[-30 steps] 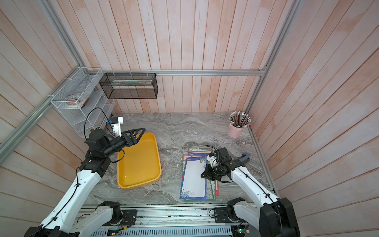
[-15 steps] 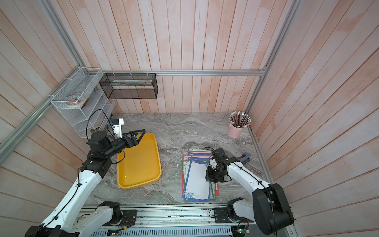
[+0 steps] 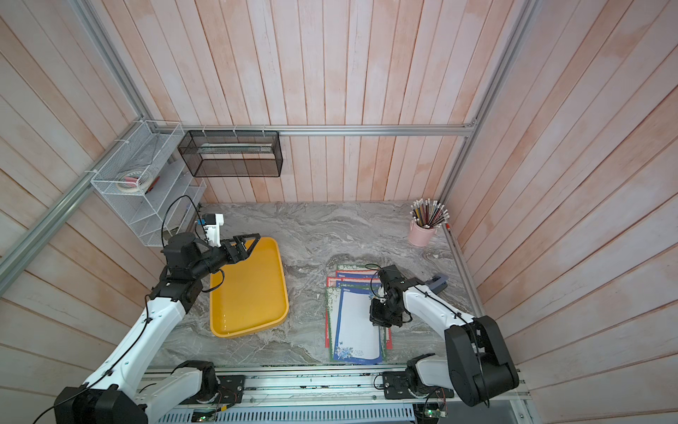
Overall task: Take out the stationery paper from the storage box
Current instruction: Place the stationery paper at the center of the board.
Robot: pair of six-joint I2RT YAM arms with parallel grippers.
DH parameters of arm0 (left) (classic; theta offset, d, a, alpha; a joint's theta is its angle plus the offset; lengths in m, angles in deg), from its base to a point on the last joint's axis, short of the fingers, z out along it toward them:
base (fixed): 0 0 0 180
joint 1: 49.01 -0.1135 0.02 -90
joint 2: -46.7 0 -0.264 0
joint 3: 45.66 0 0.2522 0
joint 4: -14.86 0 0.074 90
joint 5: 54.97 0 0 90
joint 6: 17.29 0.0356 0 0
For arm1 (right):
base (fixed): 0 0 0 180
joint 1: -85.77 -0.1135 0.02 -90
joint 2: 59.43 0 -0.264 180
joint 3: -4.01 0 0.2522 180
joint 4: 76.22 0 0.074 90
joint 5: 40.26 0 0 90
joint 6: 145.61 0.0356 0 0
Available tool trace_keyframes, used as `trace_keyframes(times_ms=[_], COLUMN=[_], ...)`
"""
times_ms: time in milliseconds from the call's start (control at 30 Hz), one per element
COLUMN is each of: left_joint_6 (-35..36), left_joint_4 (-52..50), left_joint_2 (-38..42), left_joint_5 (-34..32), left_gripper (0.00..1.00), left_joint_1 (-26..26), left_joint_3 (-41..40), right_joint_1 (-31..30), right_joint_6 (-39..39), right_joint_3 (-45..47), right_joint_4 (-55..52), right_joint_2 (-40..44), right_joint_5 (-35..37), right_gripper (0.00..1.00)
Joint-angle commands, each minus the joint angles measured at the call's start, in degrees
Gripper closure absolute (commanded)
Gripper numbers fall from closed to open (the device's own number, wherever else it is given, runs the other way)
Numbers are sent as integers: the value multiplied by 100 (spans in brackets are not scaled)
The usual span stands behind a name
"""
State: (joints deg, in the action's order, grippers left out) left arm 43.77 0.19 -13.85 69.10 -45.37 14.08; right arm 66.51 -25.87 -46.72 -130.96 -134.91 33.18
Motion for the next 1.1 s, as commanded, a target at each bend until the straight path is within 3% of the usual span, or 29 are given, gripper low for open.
trace_keyframes(times_ms=[0, 367, 567, 733, 900, 1067], left_joint_6=[125, 104, 75, 176, 271, 378], left_joint_4=[-43, 38, 60, -194, -735, -587], left_joint_2=[-7, -31, -71, -71, -123, -130], left_joint_5=[109, 126, 86, -286, -1650, -3097], left_gripper=[5, 5, 5, 5, 5, 5], left_joint_1=[-65, -101, -135, -166, -274, -329], left_joint_3=[-75, -109, -98, -64, -1, -195], right_joint_1=[64, 133, 149, 327, 633, 767], right_joint_6=[-10, -196, -196, -171, 52, 174], right_joint_3=[-229, -298, -437, -643, -711, -933], right_joint_4=[-114, -196, -304, -497, -551, -206], right_joint_2=[-138, -299, -191, 40, 639, 1212], right_joint_5=[278, 335, 708, 1288, 1680, 2286], right_gripper=[92, 86, 63, 50, 37, 36])
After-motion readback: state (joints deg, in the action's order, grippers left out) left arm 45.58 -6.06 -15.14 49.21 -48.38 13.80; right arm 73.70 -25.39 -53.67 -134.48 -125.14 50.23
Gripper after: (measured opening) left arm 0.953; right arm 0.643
